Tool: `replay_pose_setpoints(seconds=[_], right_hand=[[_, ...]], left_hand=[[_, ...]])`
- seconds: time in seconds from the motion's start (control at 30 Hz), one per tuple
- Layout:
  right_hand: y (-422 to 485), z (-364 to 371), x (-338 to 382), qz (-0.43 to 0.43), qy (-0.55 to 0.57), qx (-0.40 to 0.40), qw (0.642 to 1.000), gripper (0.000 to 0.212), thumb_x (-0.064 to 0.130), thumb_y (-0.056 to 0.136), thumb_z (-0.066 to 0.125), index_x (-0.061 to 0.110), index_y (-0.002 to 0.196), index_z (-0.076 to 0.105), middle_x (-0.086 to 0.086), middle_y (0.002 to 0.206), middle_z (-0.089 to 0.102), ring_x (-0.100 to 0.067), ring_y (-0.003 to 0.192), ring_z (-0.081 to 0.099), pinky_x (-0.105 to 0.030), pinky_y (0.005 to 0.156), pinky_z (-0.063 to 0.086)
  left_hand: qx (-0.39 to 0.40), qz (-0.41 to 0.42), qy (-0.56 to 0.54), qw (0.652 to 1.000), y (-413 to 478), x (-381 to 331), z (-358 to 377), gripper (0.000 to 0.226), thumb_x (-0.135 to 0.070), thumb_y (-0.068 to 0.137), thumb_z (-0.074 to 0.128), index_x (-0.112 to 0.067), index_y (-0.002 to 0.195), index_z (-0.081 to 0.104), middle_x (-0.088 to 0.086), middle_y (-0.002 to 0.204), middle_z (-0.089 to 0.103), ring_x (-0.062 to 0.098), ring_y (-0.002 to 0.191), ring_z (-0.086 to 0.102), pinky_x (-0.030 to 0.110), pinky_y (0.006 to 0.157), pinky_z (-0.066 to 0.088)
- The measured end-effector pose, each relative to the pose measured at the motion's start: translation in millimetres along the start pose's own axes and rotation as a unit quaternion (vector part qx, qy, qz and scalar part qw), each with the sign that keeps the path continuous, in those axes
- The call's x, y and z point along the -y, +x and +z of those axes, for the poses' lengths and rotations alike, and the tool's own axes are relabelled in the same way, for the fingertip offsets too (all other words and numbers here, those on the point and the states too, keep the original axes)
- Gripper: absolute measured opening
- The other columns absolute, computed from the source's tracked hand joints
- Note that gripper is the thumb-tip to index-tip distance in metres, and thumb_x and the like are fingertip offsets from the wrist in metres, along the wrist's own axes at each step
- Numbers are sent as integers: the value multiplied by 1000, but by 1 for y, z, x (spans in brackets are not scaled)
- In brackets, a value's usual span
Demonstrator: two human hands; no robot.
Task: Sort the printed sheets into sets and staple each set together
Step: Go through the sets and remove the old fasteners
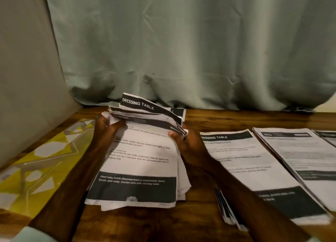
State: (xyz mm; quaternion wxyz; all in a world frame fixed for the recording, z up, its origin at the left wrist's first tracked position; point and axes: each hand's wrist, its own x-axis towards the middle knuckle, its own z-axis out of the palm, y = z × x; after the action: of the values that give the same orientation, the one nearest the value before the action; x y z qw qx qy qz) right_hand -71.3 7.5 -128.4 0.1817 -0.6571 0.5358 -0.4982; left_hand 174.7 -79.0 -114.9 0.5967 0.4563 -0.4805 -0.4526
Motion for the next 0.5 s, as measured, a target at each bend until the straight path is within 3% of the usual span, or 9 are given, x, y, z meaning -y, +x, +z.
replay_pose_setpoints(seconds=[0.07,0.13,0.23,0.33,0.4,0.5], right_hand=[[0,-1,-3,21,0,-18,1000,62,64,95,55,21,140,57,1,135,66,-18,125,62,-48,106,51],[0,-2,-5,26,11,-31,999,56,58,97,59,18,136,59,-2,133,67,-19,122,64,-47,105,52],[-1,-5,-6,24,28,-48,998,47,48,99,60,14,132,61,-3,128,69,-17,117,66,-45,101,55],[2,-7,-12,15,44,-51,998,37,33,102,62,12,132,62,-3,128,70,-13,113,67,-27,98,56],[3,-8,-14,11,52,-65,996,37,33,102,63,12,132,62,-2,127,70,-13,113,68,-32,97,57],[4,-11,-12,-5,70,-68,995,36,31,102,63,12,133,63,-1,127,71,-14,113,69,-41,98,58]], left_hand=[[3,-4,1,1000,1,1,0,74,-14,80,82,-14,142,42,1,135,54,27,114,58,47,92,50],[10,6,24,1000,-1,-3,0,87,-23,70,89,-15,144,44,10,143,56,35,124,58,52,100,50],[51,55,20,997,-4,0,5,67,-7,80,83,-16,139,52,3,130,69,26,117,67,40,93,56],[87,110,6,990,-8,-2,7,74,10,82,75,-21,141,44,-4,127,70,14,114,70,30,86,61],[88,98,-12,991,-6,-5,3,79,3,79,80,-19,146,43,2,132,69,22,116,69,41,89,61],[138,15,-23,990,-4,-8,-3,74,-22,72,92,-13,138,57,11,124,73,37,111,71,60,95,55]])
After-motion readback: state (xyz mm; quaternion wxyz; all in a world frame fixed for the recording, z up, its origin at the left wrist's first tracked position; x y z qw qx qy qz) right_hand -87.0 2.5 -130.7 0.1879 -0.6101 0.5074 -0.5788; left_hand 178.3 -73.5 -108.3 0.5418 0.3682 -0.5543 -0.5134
